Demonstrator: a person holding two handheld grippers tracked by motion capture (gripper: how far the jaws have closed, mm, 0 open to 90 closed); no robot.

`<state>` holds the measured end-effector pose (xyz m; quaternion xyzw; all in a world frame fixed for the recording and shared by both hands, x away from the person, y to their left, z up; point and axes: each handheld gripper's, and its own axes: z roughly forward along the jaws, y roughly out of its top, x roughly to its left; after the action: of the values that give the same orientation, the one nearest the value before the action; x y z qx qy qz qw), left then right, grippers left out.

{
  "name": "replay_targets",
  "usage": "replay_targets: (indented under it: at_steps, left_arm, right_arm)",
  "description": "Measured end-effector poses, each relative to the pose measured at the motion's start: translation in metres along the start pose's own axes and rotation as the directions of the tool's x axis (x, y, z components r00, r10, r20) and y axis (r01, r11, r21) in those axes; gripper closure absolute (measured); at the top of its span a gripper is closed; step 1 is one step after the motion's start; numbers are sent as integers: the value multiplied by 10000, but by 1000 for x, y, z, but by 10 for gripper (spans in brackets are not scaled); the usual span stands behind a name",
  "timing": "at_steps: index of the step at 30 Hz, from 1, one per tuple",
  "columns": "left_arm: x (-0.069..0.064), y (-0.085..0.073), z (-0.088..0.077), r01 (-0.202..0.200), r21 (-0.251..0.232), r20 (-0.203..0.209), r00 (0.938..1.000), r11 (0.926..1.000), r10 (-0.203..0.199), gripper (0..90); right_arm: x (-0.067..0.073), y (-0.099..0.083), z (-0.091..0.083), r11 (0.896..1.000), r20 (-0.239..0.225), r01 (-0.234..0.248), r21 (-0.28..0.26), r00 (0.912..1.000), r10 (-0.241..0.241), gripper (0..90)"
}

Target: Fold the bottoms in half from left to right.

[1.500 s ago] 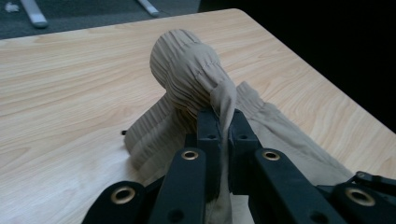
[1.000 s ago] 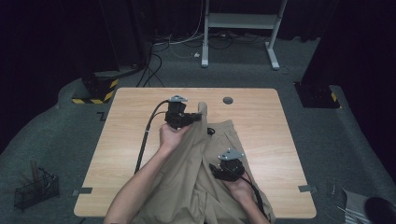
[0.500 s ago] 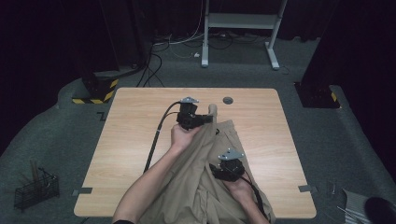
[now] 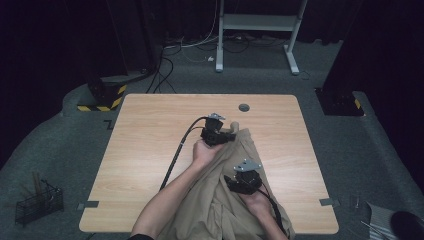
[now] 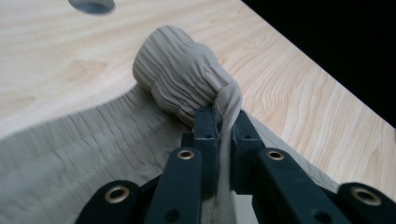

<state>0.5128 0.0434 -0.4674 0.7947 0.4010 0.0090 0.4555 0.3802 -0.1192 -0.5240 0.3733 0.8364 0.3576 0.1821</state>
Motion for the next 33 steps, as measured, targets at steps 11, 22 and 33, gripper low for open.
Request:
replay_targets:
  at_steps: [11,22,33]
  left_arm:
    - [-8,-1,-2,-258,228,108,9996,9994,256,544]
    - [-5,-5,-58,-221,-243,175,9996,9995,225,461]
    - [-9,-63,-93,-521,308,104,9986,9982,518,444]
  right_arm:
    - [0,0,0,10000,0,5,6,10000,-5,405]
    - [0,0,0,10000,8,6,20,10000,-6,403]
    - [1,0,-2,9999,59,-107,79,9999,106,418]
